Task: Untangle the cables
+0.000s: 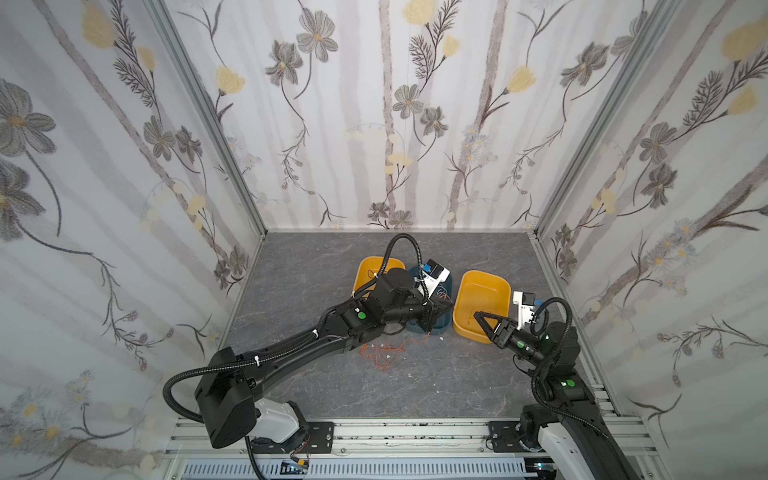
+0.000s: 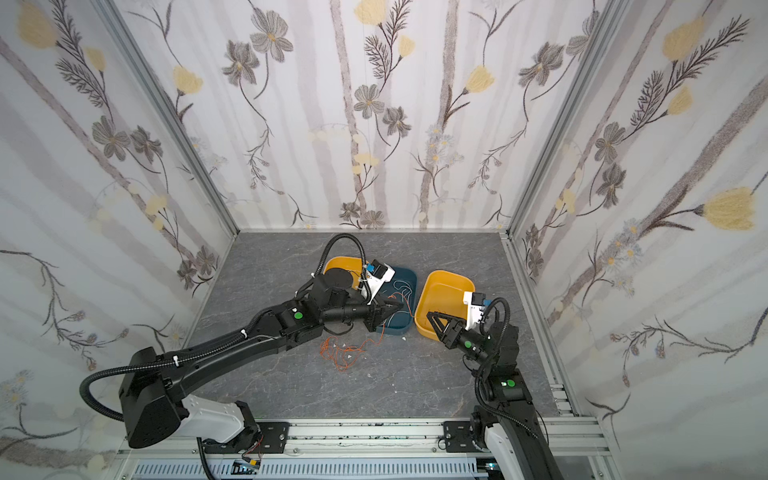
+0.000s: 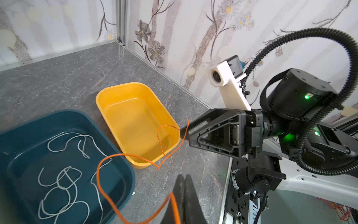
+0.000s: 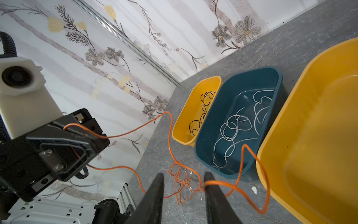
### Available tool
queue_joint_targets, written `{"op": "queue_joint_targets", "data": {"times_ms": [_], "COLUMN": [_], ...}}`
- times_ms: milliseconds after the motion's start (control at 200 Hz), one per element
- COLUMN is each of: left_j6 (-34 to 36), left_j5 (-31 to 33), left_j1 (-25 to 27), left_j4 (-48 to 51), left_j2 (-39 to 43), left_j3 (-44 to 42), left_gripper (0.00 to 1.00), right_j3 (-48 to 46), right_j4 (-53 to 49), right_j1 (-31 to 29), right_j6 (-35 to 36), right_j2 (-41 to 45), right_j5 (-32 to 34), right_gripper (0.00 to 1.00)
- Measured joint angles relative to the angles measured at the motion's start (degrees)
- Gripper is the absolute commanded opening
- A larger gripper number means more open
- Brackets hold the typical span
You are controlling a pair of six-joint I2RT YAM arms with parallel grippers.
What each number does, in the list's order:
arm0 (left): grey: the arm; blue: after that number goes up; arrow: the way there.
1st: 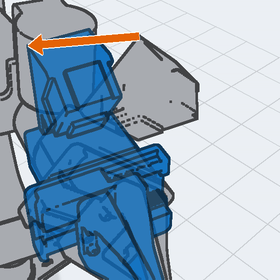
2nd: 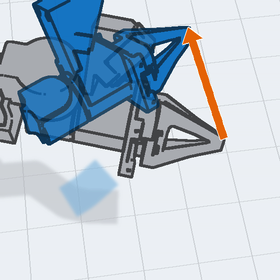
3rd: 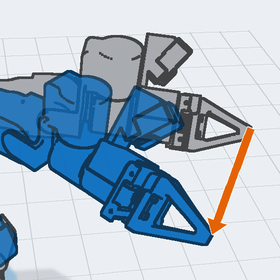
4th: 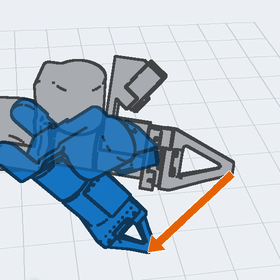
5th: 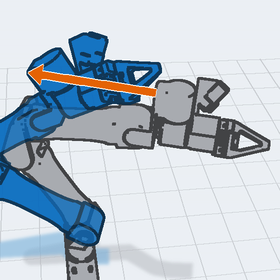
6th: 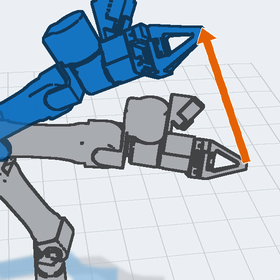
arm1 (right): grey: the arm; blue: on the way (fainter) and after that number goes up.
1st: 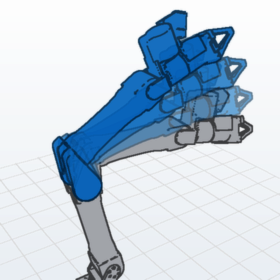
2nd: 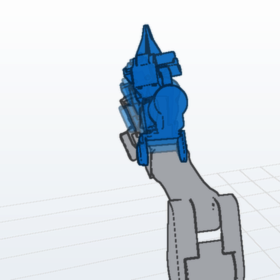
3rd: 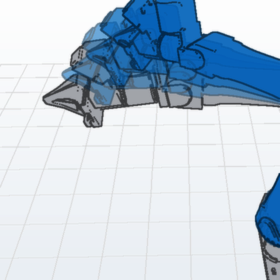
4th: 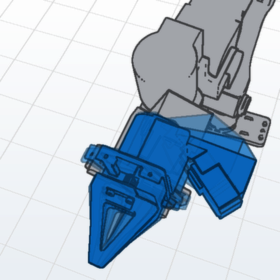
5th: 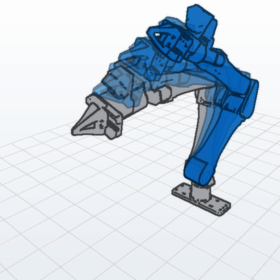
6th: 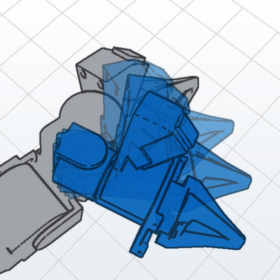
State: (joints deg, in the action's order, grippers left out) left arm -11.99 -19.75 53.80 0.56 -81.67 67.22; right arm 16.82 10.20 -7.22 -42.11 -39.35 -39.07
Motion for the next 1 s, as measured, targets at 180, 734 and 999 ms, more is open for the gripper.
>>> {"op": "queue_joint_targets", "data": {"times_ms": [180, 734, 999], "left_j6": [0.44, 1.07, 0.15], "left_j5": [2.34, 7.06, 6.60], "left_j1": [-0.22, -1.62, -1.62], "left_j4": [3.08, 8.26, 9.31], "left_j2": [-2.03, -4.57, -6.40], "left_j3": [6.64, 21.64, 23.52], "left_gripper": [0.00, 0.00, 0.00], "right_j3": [-0.39, -8.46, -8.81], "right_j4": [-2.47, -7.39, 1.44], "right_j1": [-0.37, -3.23, -14.01], "right_j6": [2.38, 3.74, 3.85], "right_j2": [1.84, 6.51, 2.21], "right_j5": [0.66, 2.69, 6.62], "right_gripper": [0.53, 0.61, 0.65]}}
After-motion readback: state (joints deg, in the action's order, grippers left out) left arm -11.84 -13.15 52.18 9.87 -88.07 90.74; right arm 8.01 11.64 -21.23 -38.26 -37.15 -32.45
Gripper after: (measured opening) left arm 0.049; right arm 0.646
